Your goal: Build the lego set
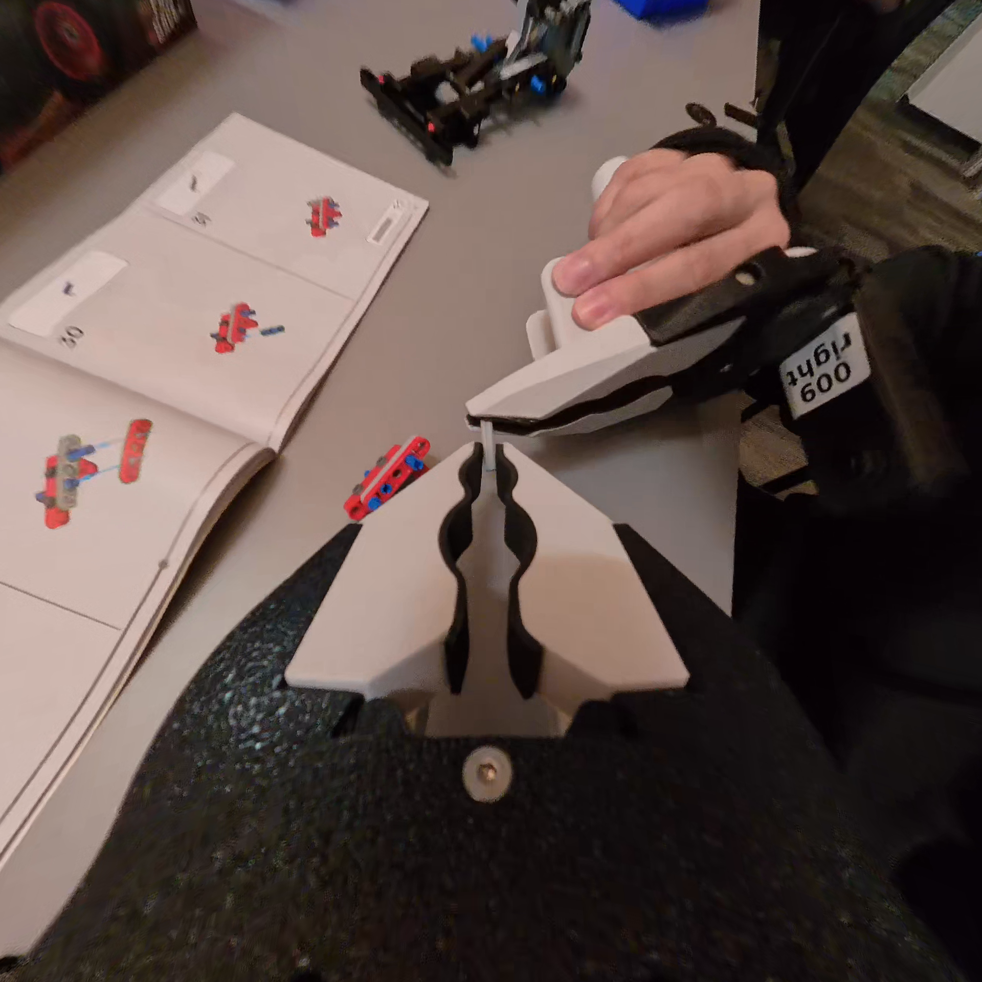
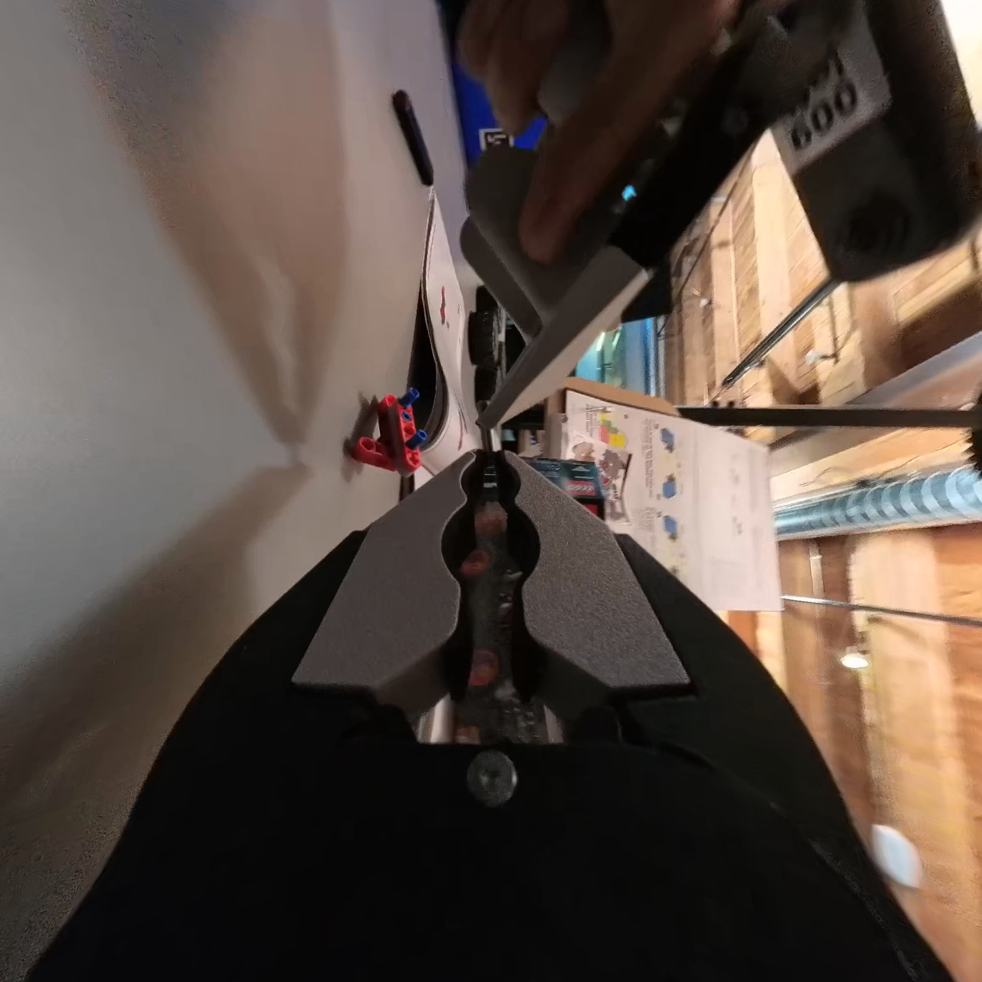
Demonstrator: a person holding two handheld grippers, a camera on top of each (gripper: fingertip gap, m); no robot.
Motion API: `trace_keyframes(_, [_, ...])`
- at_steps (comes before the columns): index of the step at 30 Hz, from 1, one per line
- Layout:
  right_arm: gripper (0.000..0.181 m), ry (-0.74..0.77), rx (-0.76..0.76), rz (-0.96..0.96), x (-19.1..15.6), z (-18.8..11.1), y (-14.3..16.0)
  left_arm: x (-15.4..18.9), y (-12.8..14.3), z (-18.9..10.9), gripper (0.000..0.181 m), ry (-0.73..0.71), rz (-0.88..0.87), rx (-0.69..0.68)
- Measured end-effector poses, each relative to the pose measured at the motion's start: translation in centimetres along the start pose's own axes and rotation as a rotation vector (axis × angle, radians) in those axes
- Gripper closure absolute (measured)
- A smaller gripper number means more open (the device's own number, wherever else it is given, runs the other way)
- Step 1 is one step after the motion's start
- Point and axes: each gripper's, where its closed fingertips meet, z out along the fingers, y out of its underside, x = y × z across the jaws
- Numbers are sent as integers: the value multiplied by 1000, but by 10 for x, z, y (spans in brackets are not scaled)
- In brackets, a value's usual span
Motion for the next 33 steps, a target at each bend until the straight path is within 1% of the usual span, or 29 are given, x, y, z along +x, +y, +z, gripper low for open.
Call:
trace_keyframes(1, [180, -12, 8, 59, 0, 0, 1, 0, -1, -1, 179, -6, 27, 16])
trace_keyframes(3, [180, -42, 5, 147, -2, 1, 6, -2, 0, -3, 174, -29, 80, 29])
trace_keyframes(5, [180, -74, 10, 195, -6, 1, 10, -7, 4, -4, 168, -72, 119, 24])
trace_keyframes(9, [179, -111, 16, 246, -11, 2, 9, -7, 1, -3, 168, -99, 159, 61])
trace_keyframes(13, [179, -105, 15, 305, -8, 1, 11, -7, 3, 1, 169, -108, 185, 47])
trace_keyframes(14, [179, -112, 22, 323, -8, 0, 11, -7, 2, 2, 170, -115, 186, 54])
trace_keyframes(15, [179, -116, 27, 336, -8, 0, 11, -7, 0, 2, 176, -120, 187, 69])
trace_keyframes(16, [179, -108, 22, 335, -7, 0, 11, -7, -3, 2, 179, -121, 190, 87])
trace_keyframes(22, [179, -126, 18, 352, -9, 0, 12, -8, -4, 5, 180, -132, 204, 107])
trace_keyframes(29, [180, -129, 18, 387, -8, 0, 14, -9, -8, 6, 180, -217, 347, 111])
trace_keyframes(33, [180, -126, 16, 389, -8, 0, 15, -9, -9, 7, 180, -219, 362, 135])
